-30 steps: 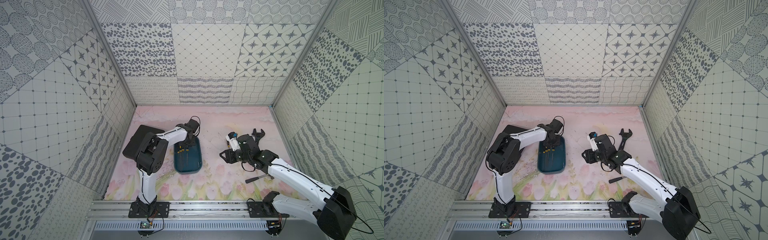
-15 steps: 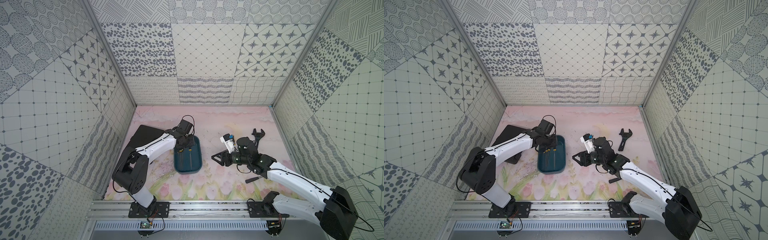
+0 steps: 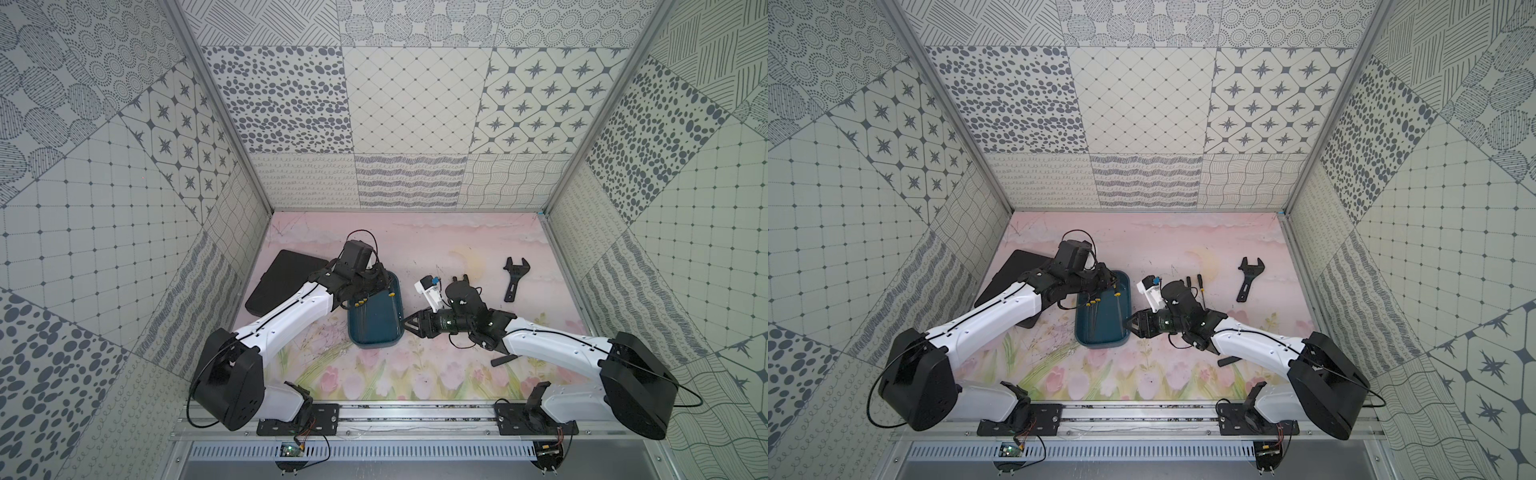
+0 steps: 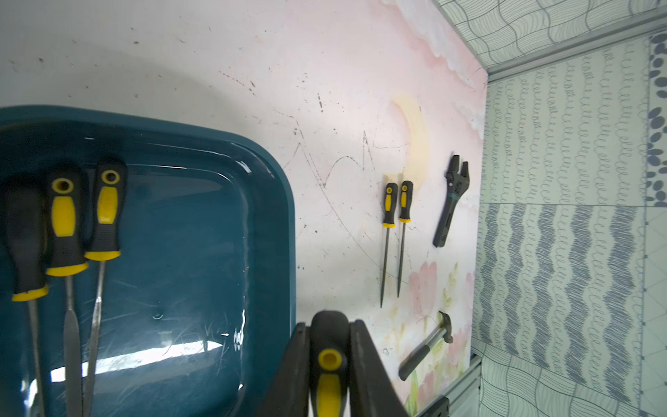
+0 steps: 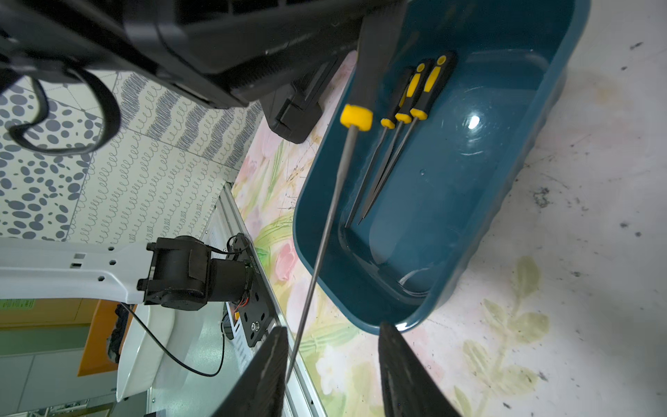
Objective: Take the file tool out of the storage box
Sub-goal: Pick up the file tool from the storage box.
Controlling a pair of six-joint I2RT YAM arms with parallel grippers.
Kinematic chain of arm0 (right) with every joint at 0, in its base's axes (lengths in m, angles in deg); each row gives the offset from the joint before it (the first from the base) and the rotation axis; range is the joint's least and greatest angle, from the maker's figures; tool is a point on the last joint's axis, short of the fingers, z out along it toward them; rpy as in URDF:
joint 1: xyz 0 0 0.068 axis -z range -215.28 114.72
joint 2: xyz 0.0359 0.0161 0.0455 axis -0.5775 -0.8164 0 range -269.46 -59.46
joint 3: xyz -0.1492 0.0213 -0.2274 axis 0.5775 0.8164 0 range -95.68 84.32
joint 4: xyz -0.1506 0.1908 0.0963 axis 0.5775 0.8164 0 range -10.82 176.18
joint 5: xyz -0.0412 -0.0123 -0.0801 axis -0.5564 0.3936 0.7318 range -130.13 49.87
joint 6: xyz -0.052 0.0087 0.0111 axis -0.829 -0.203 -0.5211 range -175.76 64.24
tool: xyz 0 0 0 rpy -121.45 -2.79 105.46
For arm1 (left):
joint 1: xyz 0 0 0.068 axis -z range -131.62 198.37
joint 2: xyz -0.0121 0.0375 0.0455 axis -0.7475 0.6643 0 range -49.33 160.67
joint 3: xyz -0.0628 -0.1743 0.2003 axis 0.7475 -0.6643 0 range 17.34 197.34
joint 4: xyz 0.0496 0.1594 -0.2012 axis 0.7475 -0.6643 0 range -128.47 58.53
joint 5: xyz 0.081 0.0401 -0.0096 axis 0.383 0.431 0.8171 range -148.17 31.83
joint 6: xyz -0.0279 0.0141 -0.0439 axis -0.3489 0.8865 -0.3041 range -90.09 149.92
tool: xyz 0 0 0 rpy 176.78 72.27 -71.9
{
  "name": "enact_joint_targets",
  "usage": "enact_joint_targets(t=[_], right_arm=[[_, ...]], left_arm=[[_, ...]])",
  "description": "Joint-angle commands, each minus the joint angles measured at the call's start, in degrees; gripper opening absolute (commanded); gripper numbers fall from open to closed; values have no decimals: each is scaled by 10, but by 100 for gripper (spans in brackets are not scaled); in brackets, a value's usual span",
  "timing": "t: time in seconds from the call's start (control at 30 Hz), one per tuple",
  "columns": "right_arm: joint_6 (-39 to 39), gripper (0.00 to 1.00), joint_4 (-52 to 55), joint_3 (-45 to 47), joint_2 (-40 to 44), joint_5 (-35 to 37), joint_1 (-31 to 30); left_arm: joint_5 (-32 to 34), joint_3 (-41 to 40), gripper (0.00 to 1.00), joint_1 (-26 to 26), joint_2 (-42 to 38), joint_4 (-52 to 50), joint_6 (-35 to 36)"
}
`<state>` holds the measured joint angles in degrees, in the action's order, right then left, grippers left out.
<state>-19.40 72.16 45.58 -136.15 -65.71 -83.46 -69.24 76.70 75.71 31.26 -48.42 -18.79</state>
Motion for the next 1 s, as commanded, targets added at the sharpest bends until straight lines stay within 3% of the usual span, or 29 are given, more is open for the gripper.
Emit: enact_joint_targets(t=[0.0, 0.7, 0.87, 0.97], right_arm=[[9, 40, -45, -24, -10, 9, -7], [-2, 5, -17, -41, -7, 28, -22], [-12, 0, 37, -60, -6, 70, -32], [-13, 0, 73, -69, 0, 108, -38]], left_arm=[[-47, 0, 8, 0, -18, 27, -32], [-47, 13, 8, 4, -5, 23, -20], [-44, 24, 8, 10, 2, 18, -7], [-45, 34, 15, 11, 4, 18, -2]])
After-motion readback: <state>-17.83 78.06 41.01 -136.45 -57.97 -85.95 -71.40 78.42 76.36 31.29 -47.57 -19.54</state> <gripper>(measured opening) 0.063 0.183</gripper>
